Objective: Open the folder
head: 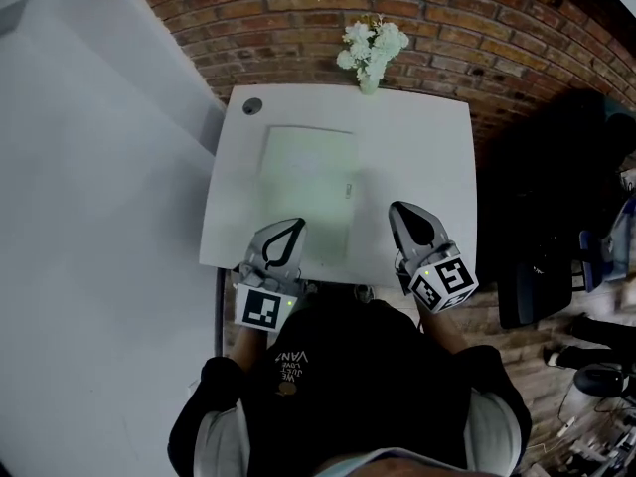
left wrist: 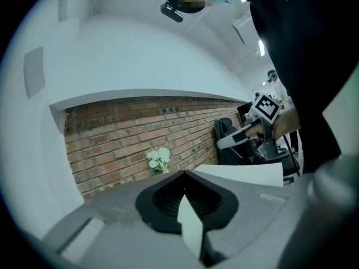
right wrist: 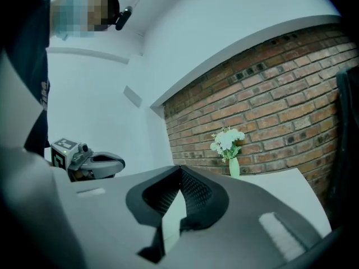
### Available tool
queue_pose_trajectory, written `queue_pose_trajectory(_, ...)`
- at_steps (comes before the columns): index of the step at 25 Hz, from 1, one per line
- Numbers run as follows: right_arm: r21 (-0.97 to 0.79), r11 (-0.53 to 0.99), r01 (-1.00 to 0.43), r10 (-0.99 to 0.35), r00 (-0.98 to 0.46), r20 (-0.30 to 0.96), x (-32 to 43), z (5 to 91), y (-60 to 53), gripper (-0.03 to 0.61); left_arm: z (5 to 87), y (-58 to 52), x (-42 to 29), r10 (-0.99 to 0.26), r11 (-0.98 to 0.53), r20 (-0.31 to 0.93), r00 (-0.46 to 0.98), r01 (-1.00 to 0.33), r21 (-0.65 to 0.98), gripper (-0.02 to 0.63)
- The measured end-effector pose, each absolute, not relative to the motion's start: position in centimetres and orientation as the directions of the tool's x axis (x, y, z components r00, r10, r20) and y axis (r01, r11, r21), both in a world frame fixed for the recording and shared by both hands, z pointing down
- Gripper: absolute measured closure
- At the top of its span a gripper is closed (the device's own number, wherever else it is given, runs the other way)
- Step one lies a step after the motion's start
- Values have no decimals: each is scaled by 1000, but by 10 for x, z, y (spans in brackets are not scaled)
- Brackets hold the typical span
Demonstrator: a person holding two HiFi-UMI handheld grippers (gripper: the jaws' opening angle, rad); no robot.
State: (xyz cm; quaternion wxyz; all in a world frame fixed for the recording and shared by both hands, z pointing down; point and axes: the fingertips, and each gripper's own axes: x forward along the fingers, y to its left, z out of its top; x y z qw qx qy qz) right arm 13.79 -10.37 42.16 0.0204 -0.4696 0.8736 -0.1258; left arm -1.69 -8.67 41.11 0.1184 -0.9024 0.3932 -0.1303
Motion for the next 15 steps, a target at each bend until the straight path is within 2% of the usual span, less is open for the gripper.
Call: queue_pose_trajectory(15, -184, 379, -907, -899, -408, 159, 120, 464, -111, 578, 454, -100, -13, -564, -816, 201, 801, -504, -282, 615)
